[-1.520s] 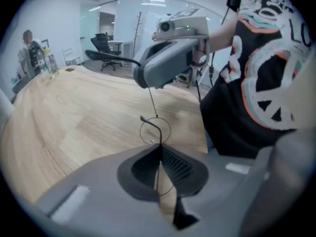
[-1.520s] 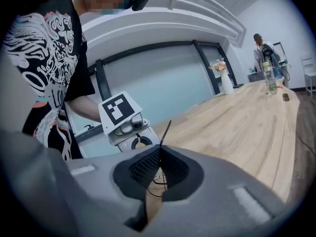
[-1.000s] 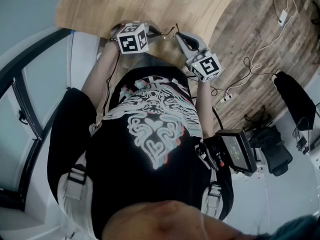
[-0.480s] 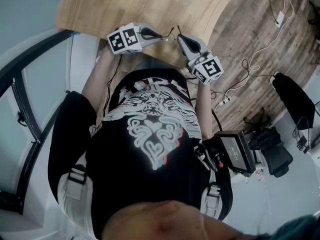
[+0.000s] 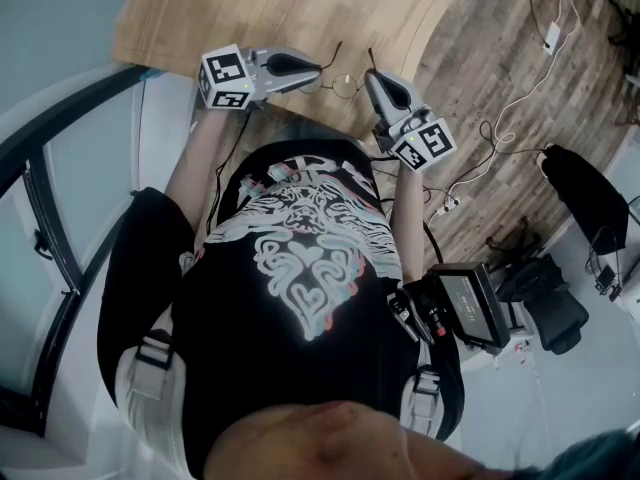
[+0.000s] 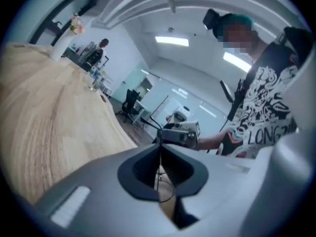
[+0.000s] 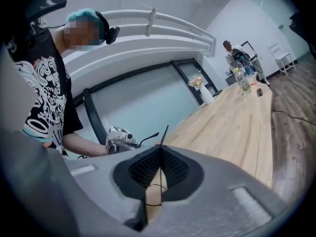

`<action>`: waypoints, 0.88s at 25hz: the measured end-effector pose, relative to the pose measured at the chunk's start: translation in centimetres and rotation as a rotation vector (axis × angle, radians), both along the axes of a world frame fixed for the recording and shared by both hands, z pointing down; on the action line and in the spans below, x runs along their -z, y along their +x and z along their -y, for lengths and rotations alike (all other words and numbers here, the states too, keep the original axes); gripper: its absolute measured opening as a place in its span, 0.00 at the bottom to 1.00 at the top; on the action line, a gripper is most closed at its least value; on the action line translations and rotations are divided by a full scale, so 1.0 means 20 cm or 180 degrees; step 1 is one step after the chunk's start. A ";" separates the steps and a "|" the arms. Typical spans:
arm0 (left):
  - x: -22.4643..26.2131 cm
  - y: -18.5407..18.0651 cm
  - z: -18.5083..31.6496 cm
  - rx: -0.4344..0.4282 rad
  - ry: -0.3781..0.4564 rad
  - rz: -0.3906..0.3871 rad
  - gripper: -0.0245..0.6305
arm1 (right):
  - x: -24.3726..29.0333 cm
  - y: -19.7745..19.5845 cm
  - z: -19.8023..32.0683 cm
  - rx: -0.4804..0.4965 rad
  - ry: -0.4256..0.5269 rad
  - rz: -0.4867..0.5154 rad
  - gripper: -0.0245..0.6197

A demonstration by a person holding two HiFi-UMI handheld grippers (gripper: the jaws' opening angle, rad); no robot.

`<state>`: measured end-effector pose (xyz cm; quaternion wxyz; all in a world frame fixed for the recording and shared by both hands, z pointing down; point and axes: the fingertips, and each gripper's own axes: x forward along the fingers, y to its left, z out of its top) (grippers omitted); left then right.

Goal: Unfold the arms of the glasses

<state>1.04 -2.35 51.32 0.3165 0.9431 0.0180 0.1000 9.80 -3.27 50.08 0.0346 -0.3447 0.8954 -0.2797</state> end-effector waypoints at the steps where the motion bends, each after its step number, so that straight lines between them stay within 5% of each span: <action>1: 0.03 -0.01 0.02 0.0102 -0.0059 -0.0106 0.03 | 0.02 0.01 0.00 -0.0030 0.0009 0.0035 0.04; 9: 0.14 -0.09 0.14 0.0632 -0.0459 -0.0694 0.03 | 0.14 0.04 0.02 -0.0224 0.0055 0.0297 0.04; 22: 0.24 -0.16 0.16 0.0850 -0.0706 -0.1086 0.03 | 0.26 0.02 0.01 -0.0268 0.0158 0.0395 0.04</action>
